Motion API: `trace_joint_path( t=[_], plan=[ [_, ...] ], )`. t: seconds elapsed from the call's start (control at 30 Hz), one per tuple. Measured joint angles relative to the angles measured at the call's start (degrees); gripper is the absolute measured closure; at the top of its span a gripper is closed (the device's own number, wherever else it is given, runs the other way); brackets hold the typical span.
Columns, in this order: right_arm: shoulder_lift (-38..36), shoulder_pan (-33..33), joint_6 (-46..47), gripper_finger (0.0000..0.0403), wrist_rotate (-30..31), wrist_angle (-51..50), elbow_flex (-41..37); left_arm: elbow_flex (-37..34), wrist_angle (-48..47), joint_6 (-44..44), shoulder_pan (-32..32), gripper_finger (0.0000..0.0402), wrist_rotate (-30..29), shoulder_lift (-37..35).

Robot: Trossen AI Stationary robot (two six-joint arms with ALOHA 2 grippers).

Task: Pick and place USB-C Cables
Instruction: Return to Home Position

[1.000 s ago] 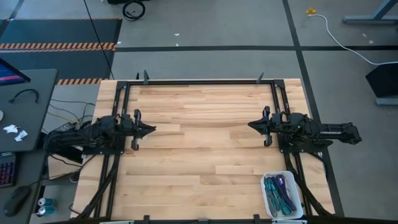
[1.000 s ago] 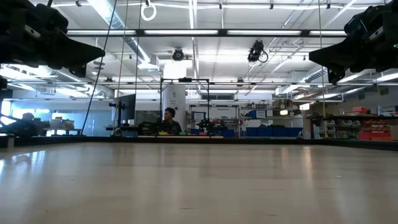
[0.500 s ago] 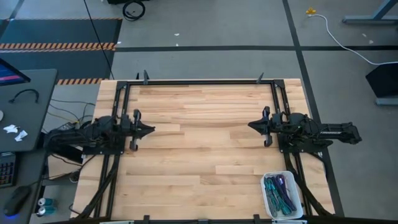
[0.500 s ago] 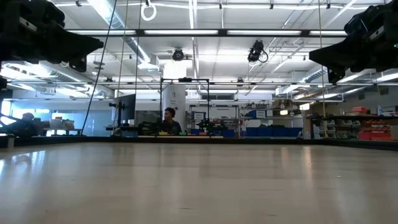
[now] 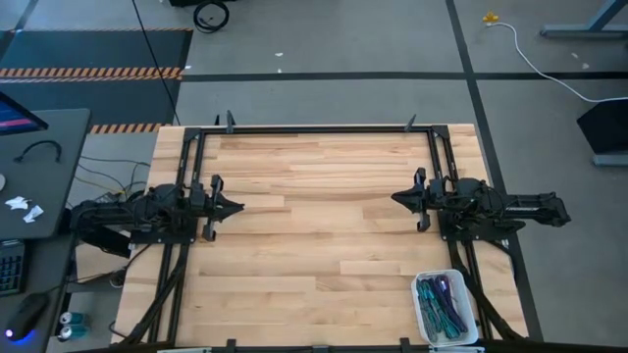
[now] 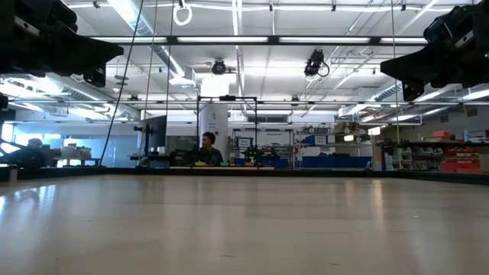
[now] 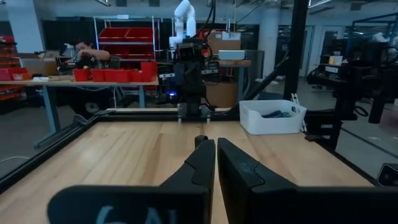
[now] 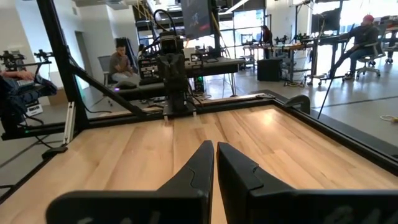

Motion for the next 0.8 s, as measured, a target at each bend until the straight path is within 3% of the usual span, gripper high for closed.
trace_joint_path(
  t=[0.8],
  plan=[
    [0.0,0.0,0.0,0.0376,0.1,0.0,0.0,0.0,0.1,0.0,0.0,0.0375,0.0,0.1]
  ],
)
